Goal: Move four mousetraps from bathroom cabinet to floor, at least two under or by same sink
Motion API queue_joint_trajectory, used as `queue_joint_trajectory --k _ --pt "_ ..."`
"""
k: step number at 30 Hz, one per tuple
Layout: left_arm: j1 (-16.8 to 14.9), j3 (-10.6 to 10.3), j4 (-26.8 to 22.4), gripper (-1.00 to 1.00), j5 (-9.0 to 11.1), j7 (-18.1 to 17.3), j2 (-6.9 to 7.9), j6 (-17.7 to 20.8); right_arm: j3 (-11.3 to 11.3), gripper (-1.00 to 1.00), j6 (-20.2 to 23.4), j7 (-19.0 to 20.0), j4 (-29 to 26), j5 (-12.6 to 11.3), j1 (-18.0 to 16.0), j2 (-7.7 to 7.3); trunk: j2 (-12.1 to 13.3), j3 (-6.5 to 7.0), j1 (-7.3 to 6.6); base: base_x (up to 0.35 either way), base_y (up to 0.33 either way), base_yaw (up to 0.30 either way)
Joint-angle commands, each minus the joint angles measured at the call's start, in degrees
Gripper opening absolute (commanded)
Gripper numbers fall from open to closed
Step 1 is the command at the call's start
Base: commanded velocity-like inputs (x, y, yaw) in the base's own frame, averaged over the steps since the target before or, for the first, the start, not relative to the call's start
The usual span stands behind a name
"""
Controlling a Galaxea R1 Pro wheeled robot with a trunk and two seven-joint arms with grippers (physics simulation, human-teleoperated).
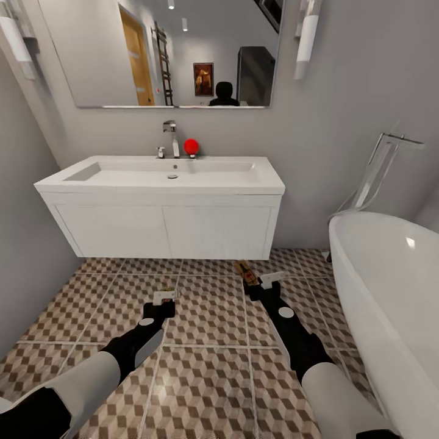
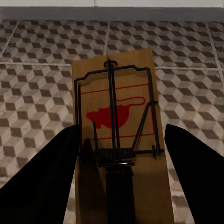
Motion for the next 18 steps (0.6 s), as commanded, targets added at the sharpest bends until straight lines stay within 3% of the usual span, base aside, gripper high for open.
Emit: queue_joint_trajectory --k 1,6,12,18 --pt "-0.05 -0.49 -0.22 -1.00 0.59 0.32 0.06 -0.24 -0.14 -1.00 -0.15 0.37 0.06 0.32 -0.03 0.03 -0.44 -0.32 0.22 0.000 0.000 0.000" --pt "-0.05 -0.49 -3.42 -1.00 0.57 0.48 0.26 -0.20 -0.14 -1.00 -0.15 0.38 0.18 0.31 -0.03 0.05 -2.44 -1.67 1.31 0.000 0.000 0.000" --pt "-0.05 -0.49 -11.73 -1.00 0.59 0.69 2.58 0.18 -0.14 -1.00 -0.15 0.35 0.75 0.31 -0.03 0.11 -4.85 -3.29 2.63 0.000 0.000 0.000" --pt "-0.05 -0.49 -14.05 -1.00 0.59 0.83 3.08 0.34 -0.14 -1.00 -0.17 0.37 1.03 0.31 -0.03 0.15 -7.26 -4.91 3.95 0.000 0.000 0.000"
